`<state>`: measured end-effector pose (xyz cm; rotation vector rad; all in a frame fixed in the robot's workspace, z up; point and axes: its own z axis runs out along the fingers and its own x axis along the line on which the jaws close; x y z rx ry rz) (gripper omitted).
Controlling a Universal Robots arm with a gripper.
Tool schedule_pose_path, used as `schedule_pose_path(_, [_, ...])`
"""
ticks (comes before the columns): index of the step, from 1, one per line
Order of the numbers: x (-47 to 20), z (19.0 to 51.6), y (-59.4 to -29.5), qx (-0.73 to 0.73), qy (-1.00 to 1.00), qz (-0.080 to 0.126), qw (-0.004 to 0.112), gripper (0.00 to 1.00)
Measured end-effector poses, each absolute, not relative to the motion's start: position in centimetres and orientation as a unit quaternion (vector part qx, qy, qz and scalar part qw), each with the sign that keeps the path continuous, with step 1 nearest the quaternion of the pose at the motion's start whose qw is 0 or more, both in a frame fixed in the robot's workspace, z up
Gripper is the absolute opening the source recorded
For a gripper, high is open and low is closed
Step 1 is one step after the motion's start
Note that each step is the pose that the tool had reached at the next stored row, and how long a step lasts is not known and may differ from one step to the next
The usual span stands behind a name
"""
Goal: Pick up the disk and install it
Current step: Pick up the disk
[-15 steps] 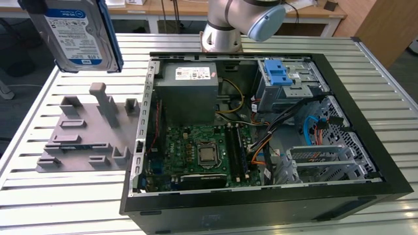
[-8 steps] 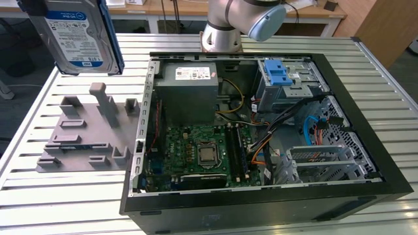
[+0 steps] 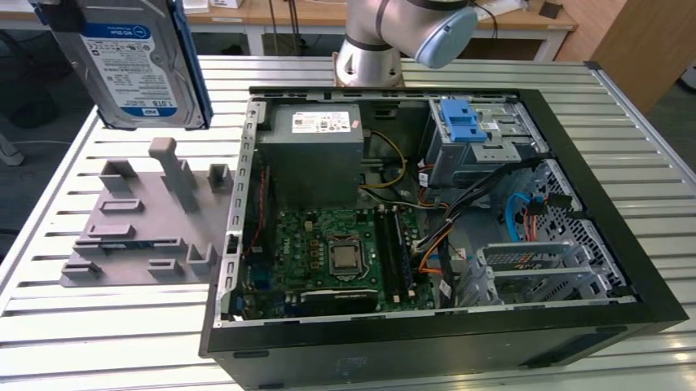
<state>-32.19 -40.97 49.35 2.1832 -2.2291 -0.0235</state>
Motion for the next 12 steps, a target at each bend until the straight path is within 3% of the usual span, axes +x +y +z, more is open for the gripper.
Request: schedule_pose_path(12, [-30.6,49.3,-42.3,0.700,-0.714,-0.011,0.007,0.36])
